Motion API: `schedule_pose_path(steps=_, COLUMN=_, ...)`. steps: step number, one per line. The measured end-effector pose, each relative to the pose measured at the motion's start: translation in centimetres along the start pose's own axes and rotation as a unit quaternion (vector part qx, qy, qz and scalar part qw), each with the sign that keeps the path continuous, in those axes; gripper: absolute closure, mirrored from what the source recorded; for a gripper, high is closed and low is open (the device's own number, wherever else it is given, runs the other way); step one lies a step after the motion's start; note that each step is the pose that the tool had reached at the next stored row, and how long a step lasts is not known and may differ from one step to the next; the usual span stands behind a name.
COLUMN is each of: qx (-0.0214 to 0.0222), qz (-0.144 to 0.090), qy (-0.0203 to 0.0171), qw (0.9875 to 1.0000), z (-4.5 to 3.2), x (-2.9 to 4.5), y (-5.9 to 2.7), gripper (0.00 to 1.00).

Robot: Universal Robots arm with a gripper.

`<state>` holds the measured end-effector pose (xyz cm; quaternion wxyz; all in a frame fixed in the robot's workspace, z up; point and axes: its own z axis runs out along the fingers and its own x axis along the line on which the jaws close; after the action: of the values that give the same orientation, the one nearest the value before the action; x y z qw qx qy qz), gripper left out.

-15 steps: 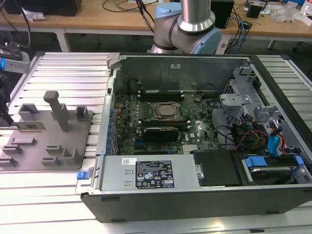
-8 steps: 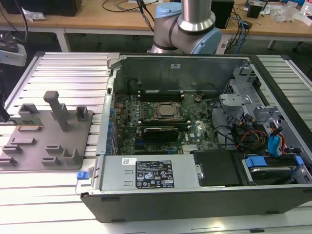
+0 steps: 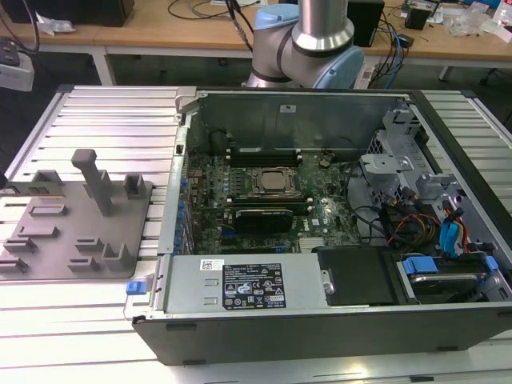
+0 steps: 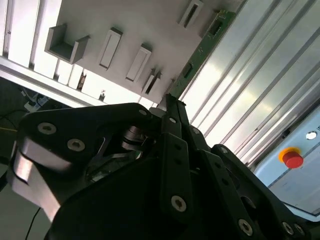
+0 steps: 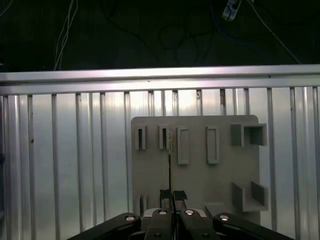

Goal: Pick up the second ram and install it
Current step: 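Pick up the second ram and move it above second insertion slot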

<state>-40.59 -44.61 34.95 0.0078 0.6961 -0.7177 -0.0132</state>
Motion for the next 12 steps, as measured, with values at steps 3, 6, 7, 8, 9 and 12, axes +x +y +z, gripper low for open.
schedule_pose_path(steps=3, qx=0.0, qz=0.0, qy=0.0, qw=1.0, z=-0.62, x=0.0, y=0.02, gripper=0.91)
schedule_pose_path(steps=6, qx=0.0, qz=0.0, qy=0.0, qw=1.0, z=-1.59, x=-0.01, y=0.05, gripper=0.91)
schedule_pose_path(steps=7, qx=0.0, qz=0.0, qy=0.0, qw=1.0, z=-1.76, x=-0.01, y=0.05, gripper=0.91)
schedule_pose_path(steps=8, qx=0.0, qz=0.0, qy=0.0, qw=1.0, z=-1.96, x=-0.01, y=0.06, gripper=0.91)
schedule_pose_path(steps=9, qx=0.0, qz=0.0, qy=0.0, qw=1.0, z=-2.46, x=-0.02, y=0.07, gripper=0.91)
schedule_pose_path(steps=12, qx=0.0, qz=0.0, qy=0.0, qw=1.0, z=-3.39, x=-0.02, y=0.1, gripper=0.91)
